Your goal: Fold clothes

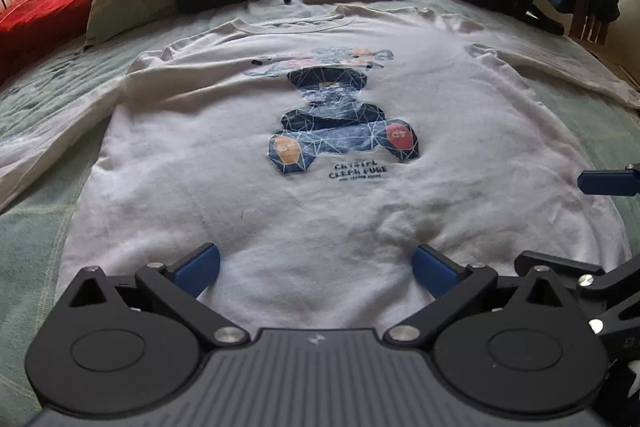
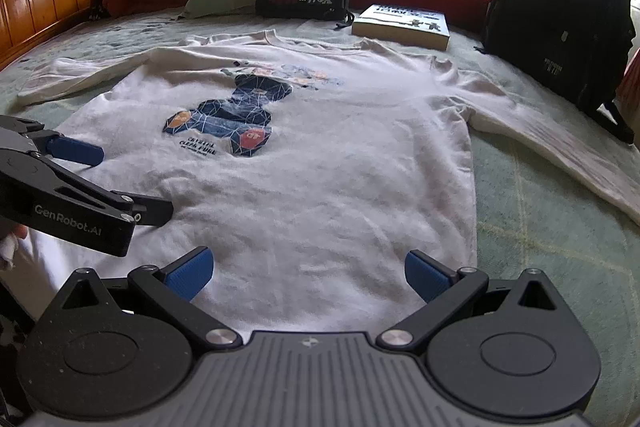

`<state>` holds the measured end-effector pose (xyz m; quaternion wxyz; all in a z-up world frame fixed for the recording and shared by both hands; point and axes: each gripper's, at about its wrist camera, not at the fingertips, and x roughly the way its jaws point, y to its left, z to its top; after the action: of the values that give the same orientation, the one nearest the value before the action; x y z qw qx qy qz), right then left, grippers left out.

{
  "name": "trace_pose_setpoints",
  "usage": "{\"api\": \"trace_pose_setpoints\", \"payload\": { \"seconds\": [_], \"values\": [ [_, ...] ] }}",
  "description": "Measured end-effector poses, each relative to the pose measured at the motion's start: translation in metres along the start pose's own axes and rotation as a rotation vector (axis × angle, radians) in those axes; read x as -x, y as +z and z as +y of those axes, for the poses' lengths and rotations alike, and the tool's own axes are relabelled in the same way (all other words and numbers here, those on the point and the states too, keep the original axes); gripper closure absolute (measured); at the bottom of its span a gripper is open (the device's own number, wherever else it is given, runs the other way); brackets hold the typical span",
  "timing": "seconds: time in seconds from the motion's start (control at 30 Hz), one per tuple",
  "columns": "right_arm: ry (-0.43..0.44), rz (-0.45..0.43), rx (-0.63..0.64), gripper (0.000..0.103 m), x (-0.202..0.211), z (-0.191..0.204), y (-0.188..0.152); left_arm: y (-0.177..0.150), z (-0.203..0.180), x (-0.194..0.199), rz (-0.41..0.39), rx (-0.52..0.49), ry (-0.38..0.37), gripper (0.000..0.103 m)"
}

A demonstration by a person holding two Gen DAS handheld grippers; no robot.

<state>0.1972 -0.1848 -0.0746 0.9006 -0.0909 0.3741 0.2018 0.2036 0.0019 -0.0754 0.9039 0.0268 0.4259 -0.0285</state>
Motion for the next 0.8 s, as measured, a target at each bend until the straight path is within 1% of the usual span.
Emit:
{"api": "trace_pose_setpoints", "payload": {
  "seconds": [0.07, 0.17, 0.23, 0.33, 0.43, 0.5, 0.63, 0.7, 0.73, 0.8],
  "values": [
    [0.004, 0.006, -0.003, 0.0, -0.001, 0.0, 0.0, 0.002, 0.002, 0.005, -0.011, 0.014, -0.011, 0.001],
    [0.026, -0.008, -0.015, 0.0, 0.004, -0.002, 0.0, 0.004, 0.006, 0.013, -0.036, 0.031, -0.021, 0.001],
    [0.048, -0.009, -0.024, 0.0, 0.004, -0.004, -0.001, 0.001, 0.01, 0.01, -0.016, 0.04, -0.02, 0.001],
    [0.068, 0.013, -0.03, 0.0, -0.002, -0.007, -0.01, -0.008, 0.016, 0.006, 0.016, 0.051, -0.015, 0.001],
    [0.075, -0.008, -0.005, 0.0, 0.001, -0.009, -0.023, -0.017, 0.017, 0.013, 0.001, 0.02, -0.013, 0.001],
    [0.083, -0.012, -0.005, 0.0, 0.007, -0.013, -0.027, -0.017, 0.019, 0.018, 0.005, 0.012, -0.018, 0.001],
    [0.082, -0.021, -0.04, 0.0, 0.017, -0.023, -0.028, -0.015, 0.028, 0.025, -0.011, 0.036, -0.032, 0.001],
    [0.082, -0.016, -0.041, 0.0, 0.015, -0.028, -0.033, -0.019, 0.031, 0.022, 0.033, 0.064, -0.038, 0.001],
    [0.081, -0.016, -0.037, 0.0, 0.015, -0.029, -0.036, -0.025, 0.031, 0.022, 0.05, 0.054, -0.04, 0.001],
    [0.082, -0.035, -0.019, 0.0, 0.019, -0.03, -0.043, -0.037, 0.028, 0.03, 0.052, -0.008, -0.03, 0.001]
  ]
}}
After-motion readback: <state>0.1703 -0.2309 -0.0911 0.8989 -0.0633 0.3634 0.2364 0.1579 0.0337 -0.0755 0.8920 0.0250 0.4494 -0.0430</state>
